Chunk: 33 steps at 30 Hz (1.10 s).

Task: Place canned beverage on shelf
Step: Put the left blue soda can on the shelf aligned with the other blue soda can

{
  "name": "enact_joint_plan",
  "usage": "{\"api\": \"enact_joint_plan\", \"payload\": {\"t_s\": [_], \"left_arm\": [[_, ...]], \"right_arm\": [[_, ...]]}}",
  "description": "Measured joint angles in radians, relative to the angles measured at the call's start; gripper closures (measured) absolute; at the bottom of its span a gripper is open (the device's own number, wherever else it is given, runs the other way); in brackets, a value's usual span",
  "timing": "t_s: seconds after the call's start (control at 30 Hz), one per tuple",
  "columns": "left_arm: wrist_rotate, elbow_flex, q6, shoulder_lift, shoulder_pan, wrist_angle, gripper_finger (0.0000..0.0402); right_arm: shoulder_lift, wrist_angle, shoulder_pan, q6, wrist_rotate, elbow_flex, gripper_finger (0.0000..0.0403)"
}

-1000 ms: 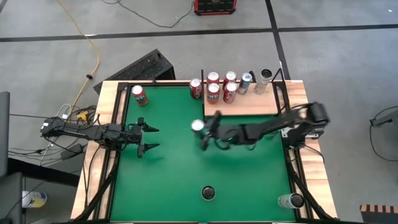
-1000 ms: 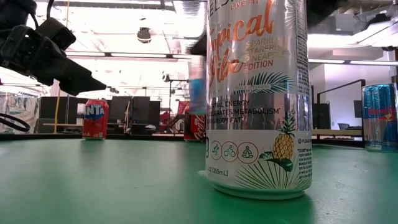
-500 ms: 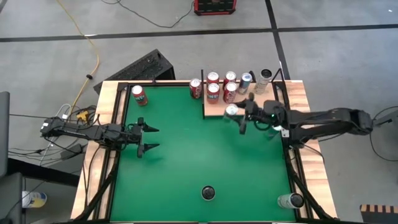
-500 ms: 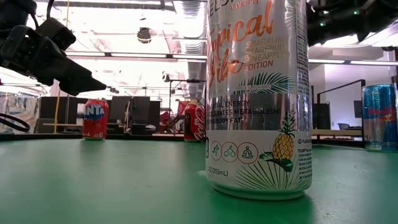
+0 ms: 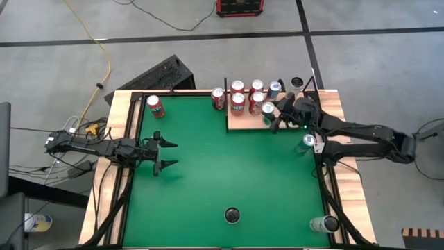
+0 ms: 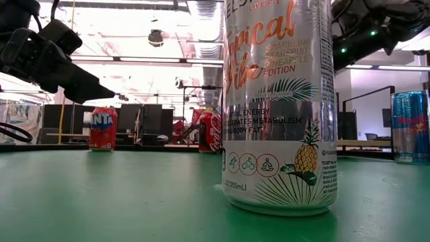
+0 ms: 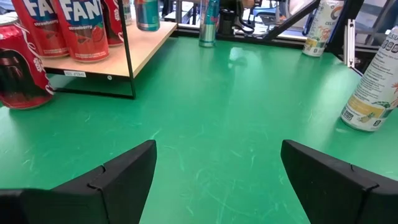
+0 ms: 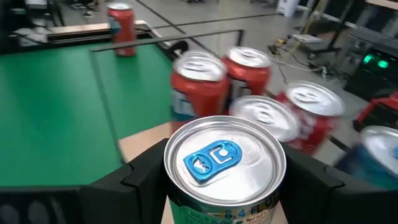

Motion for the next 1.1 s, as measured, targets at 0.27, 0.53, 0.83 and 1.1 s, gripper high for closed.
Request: {"api": "enact_joint_plan", "payload": {"t_s": [0.27,0.53,0.83,1.1], "left_arm": [[0.0,0.0,0.0,0.0,0.0,0.0,0.0072],[0.0,0.0,0.0,0.0,0.0,0.0,0.0072],[0.0,0.0,0.0,0.0,0.0,0.0,0.0072],[0.0,0.0,0.0,0.0,0.0,0.0,0.0072]], "right_arm": [[0.0,-0.017,-0.096,0.03,-0.007,0.0,0.0141],[0.001,-0.018,-0.15,0.052,-0.007,-0.034,0.0141],[0.001,-0.01,-0.151,0.051,0.003,-0.034,0.0099],[-0.001,-0.009,-0.151,0.051,0.006,-0.034,0.0084]]}}
